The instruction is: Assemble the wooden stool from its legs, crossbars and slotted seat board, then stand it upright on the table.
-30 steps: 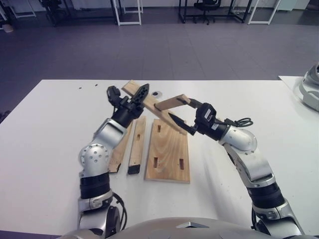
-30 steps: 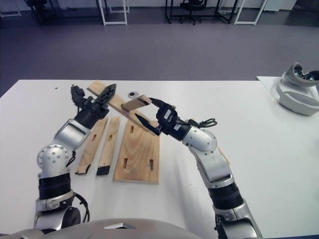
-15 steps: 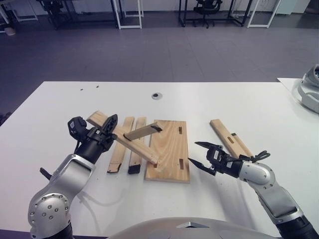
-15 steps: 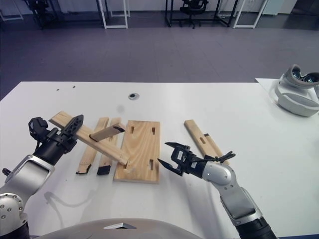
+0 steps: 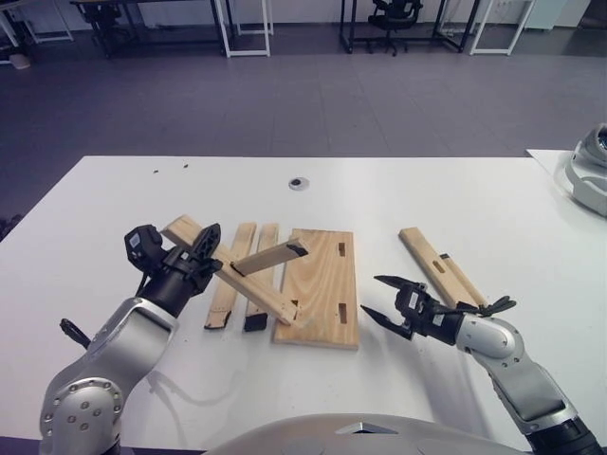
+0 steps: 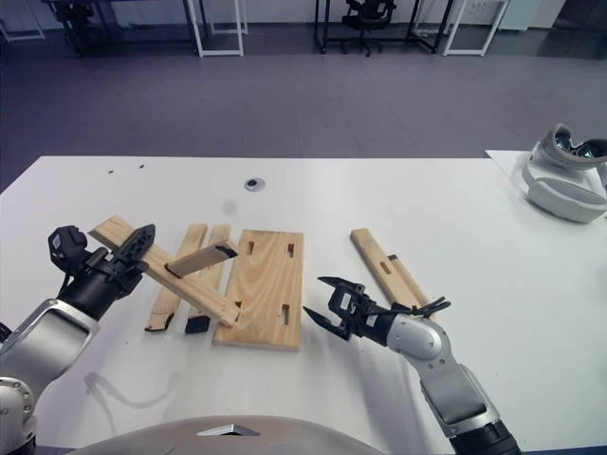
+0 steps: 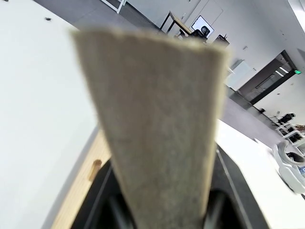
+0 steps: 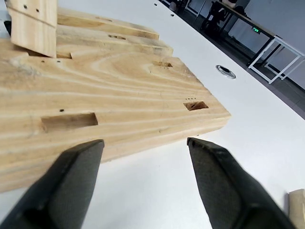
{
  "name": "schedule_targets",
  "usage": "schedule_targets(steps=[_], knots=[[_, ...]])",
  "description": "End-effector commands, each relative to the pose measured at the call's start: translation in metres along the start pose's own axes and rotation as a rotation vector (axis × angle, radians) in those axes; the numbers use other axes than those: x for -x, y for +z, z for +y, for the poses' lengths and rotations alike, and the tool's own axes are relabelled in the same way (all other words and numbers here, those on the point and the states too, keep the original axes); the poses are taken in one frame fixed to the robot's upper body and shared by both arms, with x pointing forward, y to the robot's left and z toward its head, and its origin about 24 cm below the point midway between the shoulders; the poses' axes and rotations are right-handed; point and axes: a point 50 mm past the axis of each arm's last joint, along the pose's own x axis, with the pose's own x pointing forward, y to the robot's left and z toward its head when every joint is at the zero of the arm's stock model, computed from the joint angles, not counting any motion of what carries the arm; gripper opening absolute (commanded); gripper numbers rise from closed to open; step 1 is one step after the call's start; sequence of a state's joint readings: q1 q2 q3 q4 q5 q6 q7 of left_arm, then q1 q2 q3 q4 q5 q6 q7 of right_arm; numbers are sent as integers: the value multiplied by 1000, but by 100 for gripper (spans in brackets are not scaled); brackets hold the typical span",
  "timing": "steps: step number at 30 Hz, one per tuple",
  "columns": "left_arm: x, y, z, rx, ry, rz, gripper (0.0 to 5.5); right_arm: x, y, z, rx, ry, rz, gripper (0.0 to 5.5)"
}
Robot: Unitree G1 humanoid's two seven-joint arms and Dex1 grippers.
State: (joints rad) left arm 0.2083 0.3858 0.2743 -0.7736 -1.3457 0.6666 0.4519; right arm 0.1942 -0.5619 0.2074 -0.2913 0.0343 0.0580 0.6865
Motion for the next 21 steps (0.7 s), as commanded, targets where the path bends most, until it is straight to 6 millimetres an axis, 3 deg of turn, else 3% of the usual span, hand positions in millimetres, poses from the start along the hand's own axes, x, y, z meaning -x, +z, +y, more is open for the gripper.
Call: schedule_targets(steps=[1,8,12,16,21], knots=[[-11,-19,6,-52,100,41,101,-5,6,0,19,7,-20,326],[-28,-22,-10,-162,21,-31,101,-6,6,-6,13,-25,-15,326],[-29,-20,-19,-240,-41,-98,101,-1,8,-13,-7,-39,-31,326],[-10,-22,-25,-253,-73,-160,101,1,36,11,-58,284,-171,326],[2,-22,-28,-256,-100,-219,101,-12,38,8,32,417,-134,326]])
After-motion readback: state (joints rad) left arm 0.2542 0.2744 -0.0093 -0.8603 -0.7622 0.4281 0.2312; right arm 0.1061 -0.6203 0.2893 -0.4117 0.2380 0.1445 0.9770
